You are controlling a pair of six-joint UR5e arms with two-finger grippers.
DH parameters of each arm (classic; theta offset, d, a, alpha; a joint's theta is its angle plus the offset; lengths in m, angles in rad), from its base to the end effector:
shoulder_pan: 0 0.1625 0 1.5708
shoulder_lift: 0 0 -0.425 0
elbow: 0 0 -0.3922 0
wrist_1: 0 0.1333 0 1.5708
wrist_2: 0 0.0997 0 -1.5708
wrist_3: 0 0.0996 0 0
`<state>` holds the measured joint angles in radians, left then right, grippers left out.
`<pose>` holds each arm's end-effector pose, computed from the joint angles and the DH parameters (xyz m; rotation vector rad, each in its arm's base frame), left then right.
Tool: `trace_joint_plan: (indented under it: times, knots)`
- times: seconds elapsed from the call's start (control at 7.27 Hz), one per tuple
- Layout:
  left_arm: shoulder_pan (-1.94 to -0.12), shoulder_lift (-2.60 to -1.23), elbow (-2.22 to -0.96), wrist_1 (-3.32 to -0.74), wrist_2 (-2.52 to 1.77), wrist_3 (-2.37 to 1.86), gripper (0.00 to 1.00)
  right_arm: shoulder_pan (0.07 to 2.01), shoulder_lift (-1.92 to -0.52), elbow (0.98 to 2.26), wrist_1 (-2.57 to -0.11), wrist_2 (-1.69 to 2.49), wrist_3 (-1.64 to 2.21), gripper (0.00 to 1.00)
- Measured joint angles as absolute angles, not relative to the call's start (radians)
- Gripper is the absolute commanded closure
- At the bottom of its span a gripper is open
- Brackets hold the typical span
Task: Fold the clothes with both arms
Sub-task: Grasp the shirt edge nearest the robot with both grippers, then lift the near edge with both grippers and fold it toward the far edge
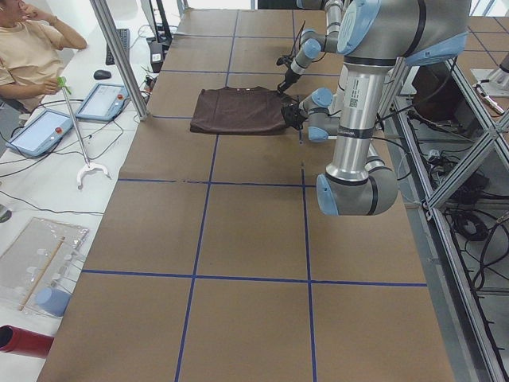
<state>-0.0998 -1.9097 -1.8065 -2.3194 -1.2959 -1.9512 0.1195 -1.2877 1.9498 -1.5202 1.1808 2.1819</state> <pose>0.5690 -0.2181 0.2770 0.0481 1.3555 -0.5873 -0.5393 -0.2371 0.3340 0.1967 -0.7967 0.8294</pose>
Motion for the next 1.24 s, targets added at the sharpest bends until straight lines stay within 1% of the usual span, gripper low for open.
trace_joint_plan:
  times: [0.14, 0.28, 0.41, 0.69, 0.83, 0.96, 1.1, 1.24]
  knots:
    - [-0.101, -1.908, -1.815, -2.319, -1.297, -1.95, 1.0, 0.12, -1.286, 1.954, -1.52, 1.176, 2.183, 1.0]
    - [-0.106, -1.902, -1.85, -2.313, -1.307, -1.938, 1.0, 0.121, -1.281, 1.969, -1.518, 1.173, 2.182, 1.0]
    - [-0.112, -1.886, -1.93, -2.272, -1.323, -1.916, 1.0, 0.122, -1.272, 2.002, -1.518, 1.173, 2.182, 1.0]
    - [-0.111, -1.855, -2.186, -2.046, -1.34, -1.903, 1.0, 0.092, -1.271, 2.121, -1.524, 1.175, 2.181, 1.0]
    - [-0.104, -1.853, -2.309, -1.91, -1.357, -1.917, 1.0, 0.053, -1.276, 2.202, -1.552, 1.176, 2.181, 1.0]
    - [-0.098, -1.855, -2.4, -1.802, -1.381, -1.938, 1.0, 0.011, -1.277, 2.293, -1.611, 1.176, 2.181, 1.0]
    - [-0.095, -1.857, -2.446, -1.741, -1.396, -1.945, 1.0, -0.017, -1.278, 2.353, -1.672, 1.176, 2.181, 1.0]
    - [-0.096, -1.861, -2.449, -1.714, -1.404, -1.944, 1.0, -0.026, -1.276, 2.36, -1.704, 1.175, 2.181, 1.0]
